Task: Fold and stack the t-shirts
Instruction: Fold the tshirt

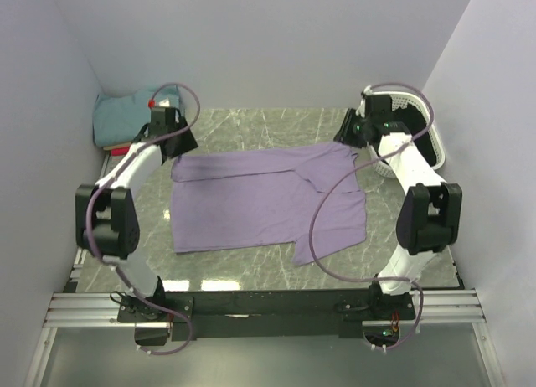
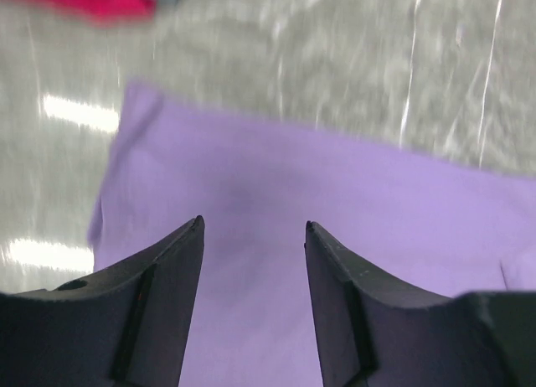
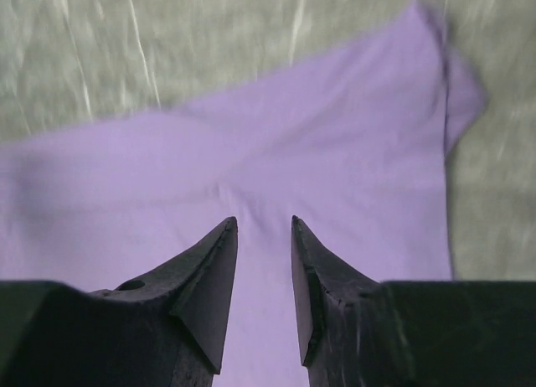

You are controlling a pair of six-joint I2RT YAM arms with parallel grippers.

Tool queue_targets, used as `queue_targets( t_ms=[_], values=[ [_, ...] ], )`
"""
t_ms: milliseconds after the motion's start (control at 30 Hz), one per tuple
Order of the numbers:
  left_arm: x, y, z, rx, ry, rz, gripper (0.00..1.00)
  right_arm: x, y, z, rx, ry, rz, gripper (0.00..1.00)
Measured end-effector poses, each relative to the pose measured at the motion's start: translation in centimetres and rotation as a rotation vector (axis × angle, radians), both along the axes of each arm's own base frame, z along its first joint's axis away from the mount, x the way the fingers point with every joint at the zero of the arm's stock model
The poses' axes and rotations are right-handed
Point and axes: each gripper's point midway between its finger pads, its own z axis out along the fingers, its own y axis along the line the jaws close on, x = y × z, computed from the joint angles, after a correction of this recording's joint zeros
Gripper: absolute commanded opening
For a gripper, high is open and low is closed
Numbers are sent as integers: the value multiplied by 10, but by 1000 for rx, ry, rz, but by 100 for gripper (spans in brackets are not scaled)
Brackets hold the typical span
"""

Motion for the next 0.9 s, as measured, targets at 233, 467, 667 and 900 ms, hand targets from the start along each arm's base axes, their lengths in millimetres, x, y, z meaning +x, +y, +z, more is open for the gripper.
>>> queue_targets(
  t_ms=[233,467,667,900],
  values=[
    [-100,0,-42,-87,104,54,57,-69,35,-42,50,159,141,40],
    [-157,12,-38,-125,98,158,58,-117,117,-58,-1,212,373,39],
    [-188,18,-39,-171,76,241,59,-139,138,-68,-16,244,434,39],
    [-224,15,-74,-237,153,304,60,-143,143,-68,-22,246,450,40]
  ],
)
